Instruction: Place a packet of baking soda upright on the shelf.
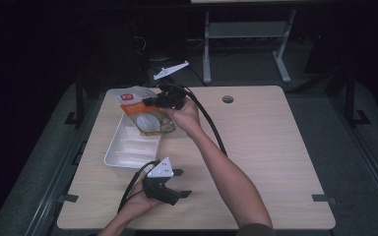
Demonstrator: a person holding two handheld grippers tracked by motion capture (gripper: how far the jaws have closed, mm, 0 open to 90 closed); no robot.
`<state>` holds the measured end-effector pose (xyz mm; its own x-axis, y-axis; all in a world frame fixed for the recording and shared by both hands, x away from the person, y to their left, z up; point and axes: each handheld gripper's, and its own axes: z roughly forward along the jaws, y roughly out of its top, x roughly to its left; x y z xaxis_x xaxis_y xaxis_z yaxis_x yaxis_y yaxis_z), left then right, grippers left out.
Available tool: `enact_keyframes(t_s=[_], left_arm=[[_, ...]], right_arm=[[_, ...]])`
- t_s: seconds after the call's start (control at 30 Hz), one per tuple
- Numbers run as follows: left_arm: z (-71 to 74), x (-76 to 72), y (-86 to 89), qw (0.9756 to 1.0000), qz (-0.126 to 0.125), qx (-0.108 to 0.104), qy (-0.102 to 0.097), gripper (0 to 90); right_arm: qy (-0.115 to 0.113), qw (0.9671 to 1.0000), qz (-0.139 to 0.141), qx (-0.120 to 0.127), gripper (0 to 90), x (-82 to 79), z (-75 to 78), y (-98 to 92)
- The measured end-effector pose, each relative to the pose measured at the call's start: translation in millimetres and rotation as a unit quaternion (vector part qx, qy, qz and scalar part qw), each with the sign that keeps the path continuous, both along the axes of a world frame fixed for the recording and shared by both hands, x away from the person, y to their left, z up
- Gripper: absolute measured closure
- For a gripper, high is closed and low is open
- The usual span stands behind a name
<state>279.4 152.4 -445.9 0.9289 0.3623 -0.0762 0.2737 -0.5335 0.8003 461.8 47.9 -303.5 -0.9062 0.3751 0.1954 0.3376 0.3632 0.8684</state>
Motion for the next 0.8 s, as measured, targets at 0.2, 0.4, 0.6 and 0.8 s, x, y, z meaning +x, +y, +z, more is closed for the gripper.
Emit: enact_keyframes(t_s=[0.2,0.4,0.6,0.8], left_arm=[[0.9,-1.0,0.8,1.0000,-0.003,0.000,-0.004,22.8],[0.7,-0.3,1.5,1.0000,-0.001,0.001,-0.004,22.9],[0.5,-0.4,1.3,1.0000,-0.003,0.005,-0.005,22.8],[0.1,-0.6,0.4,1.0000,-0.004,0.006,-0.005,22.8]], right_arm=[[0.005,1.0000,0.005,0.001,89.5,4.2,-11.4,18.5],[0.021,0.9996,0.005,0.020,89.5,10.1,-30.9,36.5],[0.038,0.9985,-0.005,0.038,84.2,13.0,-56.0,40.6],[0.027,0.9995,-0.011,-0.009,74.1,12.7,-61.1,34.5]])
